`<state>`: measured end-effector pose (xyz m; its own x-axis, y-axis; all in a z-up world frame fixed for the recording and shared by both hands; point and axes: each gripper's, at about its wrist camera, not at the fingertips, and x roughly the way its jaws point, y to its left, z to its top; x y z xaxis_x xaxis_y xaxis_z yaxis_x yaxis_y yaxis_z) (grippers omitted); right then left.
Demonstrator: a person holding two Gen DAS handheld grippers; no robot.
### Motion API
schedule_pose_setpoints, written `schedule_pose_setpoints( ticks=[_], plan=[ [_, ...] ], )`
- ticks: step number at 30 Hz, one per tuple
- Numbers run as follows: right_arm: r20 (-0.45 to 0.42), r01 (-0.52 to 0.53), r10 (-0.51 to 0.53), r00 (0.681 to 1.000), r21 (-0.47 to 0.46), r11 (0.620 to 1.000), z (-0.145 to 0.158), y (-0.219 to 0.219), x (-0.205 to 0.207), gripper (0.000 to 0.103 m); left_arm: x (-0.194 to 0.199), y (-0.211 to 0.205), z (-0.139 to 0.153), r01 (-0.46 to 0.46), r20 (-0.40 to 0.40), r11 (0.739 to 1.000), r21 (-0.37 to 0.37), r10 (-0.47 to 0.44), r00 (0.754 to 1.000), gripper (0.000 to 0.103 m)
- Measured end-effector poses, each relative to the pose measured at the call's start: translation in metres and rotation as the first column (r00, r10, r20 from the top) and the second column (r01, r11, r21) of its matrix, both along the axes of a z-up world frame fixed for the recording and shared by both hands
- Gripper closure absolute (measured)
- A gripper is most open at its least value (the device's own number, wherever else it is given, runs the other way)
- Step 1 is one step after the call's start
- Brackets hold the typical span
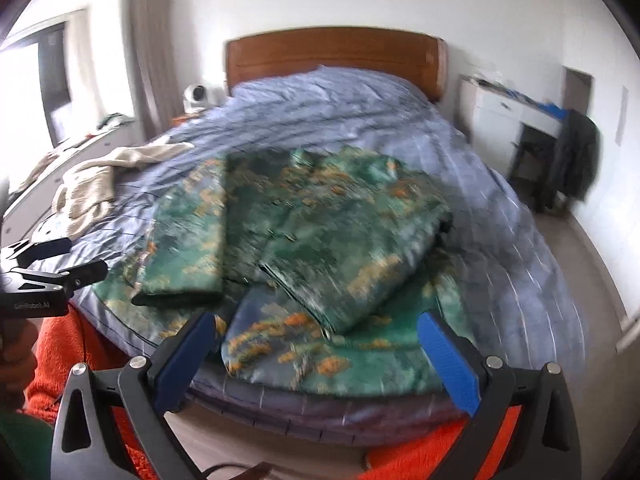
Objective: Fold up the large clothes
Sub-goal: 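Grasp the folded sleeve with the right gripper and lift it outward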
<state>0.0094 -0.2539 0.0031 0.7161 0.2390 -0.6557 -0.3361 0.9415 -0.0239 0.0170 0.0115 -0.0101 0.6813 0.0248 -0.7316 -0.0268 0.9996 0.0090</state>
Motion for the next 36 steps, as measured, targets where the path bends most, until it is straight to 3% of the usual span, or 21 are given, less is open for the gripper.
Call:
schedule_pose_setpoints(
  ticks=[4,7,10,14,16,18,19,20,26,29,32,36],
  plan=[
    [0.013,-0.139,0.142,0.990,-0.135,0.981,-0.017,0.013,0.033,0.000,-0.002,0.004,-0.001,-0.005,0.006,1.000,0.003,0.005,1.000,0.000],
    [-0.073,-0.268,0.257,0.964,-0.251,0.930,-0.054,0.032,0.068,0.000,-0.007,0.008,0.002,-0.026,0.017,1.000,0.003,0.026,1.000,0.000],
    [-0.141,-0.363,0.337,0.931,-0.268,0.892,-0.087,0.049,0.094,0.002,-0.011,0.015,0.003,-0.050,0.021,0.999,-0.006,0.050,0.999,0.000],
    [-0.183,-0.384,0.339,0.923,-0.356,0.852,-0.124,0.062,0.124,0.025,-0.014,0.024,-0.001,-0.080,0.005,0.997,-0.003,0.080,0.997,0.000],
    [-0.196,-0.366,0.315,0.929,-0.353,0.861,-0.135,0.057,0.133,0.028,-0.014,0.028,-0.004,-0.091,-0.002,0.996,-0.002,0.091,0.996,0.000],
    [-0.216,-0.350,0.293,0.931,-0.308,0.885,-0.134,0.051,0.136,0.049,-0.012,0.031,-0.008,-0.101,-0.015,0.995,-0.004,0.101,0.995,0.000],
    [-0.204,-0.334,0.281,0.938,-0.306,0.892,-0.130,0.049,0.134,0.081,-0.010,0.032,-0.010,-0.104,-0.023,0.995,-0.007,0.103,0.994,0.000],
    [-0.175,-0.305,0.260,0.949,-0.321,0.897,-0.124,0.047,0.130,0.090,-0.008,0.033,-0.011,-0.103,-0.029,0.995,-0.010,0.103,0.994,0.000],
    [0.025,-0.102,0.108,0.994,-0.177,0.979,-0.033,-0.004,0.116,0.090,-0.002,0.029,-0.008,-0.082,-0.017,0.997,0.004,0.082,0.997,0.000],
    [0.146,0.032,-0.017,0.989,-0.102,0.994,0.022,-0.049,0.114,0.090,0.001,0.026,-0.007,-0.072,-0.014,0.997,0.004,0.072,0.997,0.000],
    [0.226,0.181,-0.163,0.960,-0.058,0.982,0.059,-0.104,0.120,0.090,0.004,0.024,-0.007,-0.064,-0.014,0.998,0.001,0.064,0.998,0.000],
    [0.220,0.348,-0.329,0.918,-0.051,0.936,0.067,-0.176,0.144,0.090,0.003,0.021,-0.007,-0.054,-0.009,0.998,0.017,0.054,0.999,0.000]
  ],
)
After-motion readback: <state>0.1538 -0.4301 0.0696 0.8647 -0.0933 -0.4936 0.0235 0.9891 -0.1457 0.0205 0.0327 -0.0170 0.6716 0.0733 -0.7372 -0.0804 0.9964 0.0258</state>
